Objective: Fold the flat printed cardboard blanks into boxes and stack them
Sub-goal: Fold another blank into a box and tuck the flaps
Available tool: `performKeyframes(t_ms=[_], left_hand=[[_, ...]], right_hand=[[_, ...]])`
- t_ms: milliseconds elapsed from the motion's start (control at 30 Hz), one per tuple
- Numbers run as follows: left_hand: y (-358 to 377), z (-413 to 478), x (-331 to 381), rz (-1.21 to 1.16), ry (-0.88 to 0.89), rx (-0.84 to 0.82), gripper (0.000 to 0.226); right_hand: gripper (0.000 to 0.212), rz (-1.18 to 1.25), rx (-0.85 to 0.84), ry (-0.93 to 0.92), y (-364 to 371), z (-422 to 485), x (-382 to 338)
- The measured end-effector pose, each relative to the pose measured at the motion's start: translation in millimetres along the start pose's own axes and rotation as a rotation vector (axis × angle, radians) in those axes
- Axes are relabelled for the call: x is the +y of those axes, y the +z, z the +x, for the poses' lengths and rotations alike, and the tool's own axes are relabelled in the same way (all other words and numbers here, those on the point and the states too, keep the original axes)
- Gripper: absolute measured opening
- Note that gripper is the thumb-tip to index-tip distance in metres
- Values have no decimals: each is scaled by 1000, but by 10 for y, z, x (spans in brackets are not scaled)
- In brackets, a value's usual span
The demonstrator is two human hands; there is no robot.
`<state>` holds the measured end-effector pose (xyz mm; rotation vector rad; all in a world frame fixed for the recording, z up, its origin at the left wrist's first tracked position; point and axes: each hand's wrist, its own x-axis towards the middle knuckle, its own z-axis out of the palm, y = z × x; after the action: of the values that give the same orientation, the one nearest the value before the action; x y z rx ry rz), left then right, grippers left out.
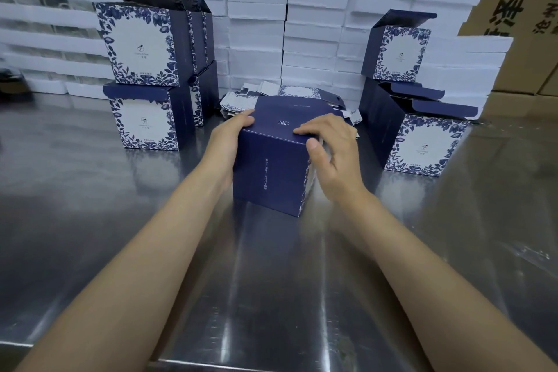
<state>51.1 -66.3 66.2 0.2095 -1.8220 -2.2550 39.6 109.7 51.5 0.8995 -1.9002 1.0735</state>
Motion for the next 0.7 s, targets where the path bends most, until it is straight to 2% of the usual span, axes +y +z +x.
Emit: performKeyframes(t_ms=[167, 333, 467, 600, 700], left_hand=[[-14, 5, -21, -27, -8, -53, 32], [-19, 6, -18, -45, -1, -94, 28], [-16, 0, -31, -28, 20, -148, 35], [23, -30, -29, 22, 22, -169, 42], [38, -47, -49, 133, 112, -95, 31]], right_hand=[[34, 90, 80, 107, 53, 116, -3], [34, 178, 78, 169, 69, 160, 45], [41, 418, 83, 392, 82, 181, 32], [37, 454, 30, 534, 5, 182, 100], [31, 437, -51, 557, -13, 132, 118]])
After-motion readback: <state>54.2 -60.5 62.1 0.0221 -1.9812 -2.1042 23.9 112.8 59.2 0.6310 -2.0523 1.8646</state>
